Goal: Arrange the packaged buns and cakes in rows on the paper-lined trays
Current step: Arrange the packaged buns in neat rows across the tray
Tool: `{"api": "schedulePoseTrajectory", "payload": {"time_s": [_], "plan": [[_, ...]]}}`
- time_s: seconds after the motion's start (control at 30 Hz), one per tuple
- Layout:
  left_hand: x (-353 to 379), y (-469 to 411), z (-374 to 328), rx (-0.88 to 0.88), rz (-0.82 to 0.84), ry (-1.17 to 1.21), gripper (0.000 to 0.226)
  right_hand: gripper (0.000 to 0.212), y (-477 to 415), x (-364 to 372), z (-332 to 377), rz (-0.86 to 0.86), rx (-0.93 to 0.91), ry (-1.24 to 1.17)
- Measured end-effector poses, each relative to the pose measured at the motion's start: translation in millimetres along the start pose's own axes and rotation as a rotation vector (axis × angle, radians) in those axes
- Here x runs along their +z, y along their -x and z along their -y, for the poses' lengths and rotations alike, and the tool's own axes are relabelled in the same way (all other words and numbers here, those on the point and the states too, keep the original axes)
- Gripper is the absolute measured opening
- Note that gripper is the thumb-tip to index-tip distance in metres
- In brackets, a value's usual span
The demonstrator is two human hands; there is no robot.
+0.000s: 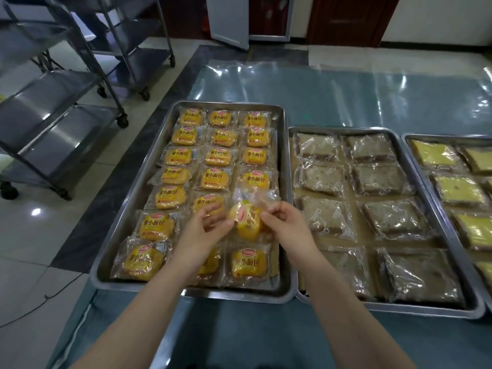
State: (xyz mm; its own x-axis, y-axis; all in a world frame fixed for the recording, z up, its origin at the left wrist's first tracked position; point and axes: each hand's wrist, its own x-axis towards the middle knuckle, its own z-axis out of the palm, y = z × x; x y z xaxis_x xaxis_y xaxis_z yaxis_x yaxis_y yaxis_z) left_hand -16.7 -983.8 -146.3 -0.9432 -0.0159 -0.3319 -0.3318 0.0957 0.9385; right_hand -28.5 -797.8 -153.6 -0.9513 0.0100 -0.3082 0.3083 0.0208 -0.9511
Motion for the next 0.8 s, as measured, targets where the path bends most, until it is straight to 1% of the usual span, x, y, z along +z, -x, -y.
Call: {"api": "schedulePoseTrajectory", "payload": {"time_s": [0.03,0.07,0.1,0.17,0.23,0.27,0.3,0.33,0.4,0.5,0.57,0.63,0.7,0.77,0.8], "plan": [[1.9,-1.3,3.8,-0.025,0.047,-0.041,0.039,0.004,0.5,0.2,-3.5,-0.025,0.034,-0.076],[4.1,-2.5,7.1,-0.045,0.088,-0.033,0.034,0.006,1.0,0.5,-7.6,-0.036,0.054,-0.105],[6.1,-3.8,10.1,-0.06,0.114,-0.007,0.031,0.012,2.1,0.4,-10.6,-0.037,0.061,-0.101],[7.7,-7.9,12.0,-0.065,0.123,-0.01,0.027,0.033,2.4,-1.9,-15.4,-0.065,0.042,-0.023],[5.5,-14.6,10.0,-0.054,0.147,-0.087,0.02,0.056,0.3,-7.5,-17.4,-0.127,-0.038,0.048],[4.0,-18.4,8.6,-0.046,0.176,-0.139,0.018,0.063,-1.1,-11.1,-17.3,-0.136,-0.082,0.081],[2.3,-22.9,7.9,-0.04,0.202,-0.186,0.016,0.065,-2.9,-13.9,-16.6,-0.119,-0.109,0.118],[1.0,-27.1,7.7,-0.038,0.214,-0.219,0.015,0.061,-4.7,-15.6,-16.5,-0.085,-0.116,0.163],[0.2,-35.2,7.2,-0.028,0.186,-0.288,0.015,0.052,-7.1,-14.1,-17.3,-0.045,-0.11,0.298],[0.4,-44.7,14.1,0.057,0.045,-0.484,0.027,0.039,-9.5,-5.2,-21.9,-0.15,-0.1,0.516],[-1.5,-48.0,21.2,0.135,-0.048,-0.598,0.03,0.035,-10.8,2.3,-24.3,-0.193,-0.101,0.649],[-6.4,-51.5,29.4,0.24,-0.1,-0.732,0.03,0.039,-11.9,9.4,-27.3,-0.204,-0.145,0.844],[-14.0,-55.5,35.5,0.342,-0.157,-0.865,0.033,0.049,-11.8,16.7,-29.6,-0.212,-0.222,1.03],[-19.8,-60.8,37.8,0.392,-0.189,-0.953,0.043,0.056,-14.5,24.2,-29.8,-0.169,-0.326,1.148],[-21.1,-64.1,37.9,0.401,-0.17,-1.01,0.047,0.057,-18.8,27.9,-28.9,-0.124,-0.36,1.176]]}}
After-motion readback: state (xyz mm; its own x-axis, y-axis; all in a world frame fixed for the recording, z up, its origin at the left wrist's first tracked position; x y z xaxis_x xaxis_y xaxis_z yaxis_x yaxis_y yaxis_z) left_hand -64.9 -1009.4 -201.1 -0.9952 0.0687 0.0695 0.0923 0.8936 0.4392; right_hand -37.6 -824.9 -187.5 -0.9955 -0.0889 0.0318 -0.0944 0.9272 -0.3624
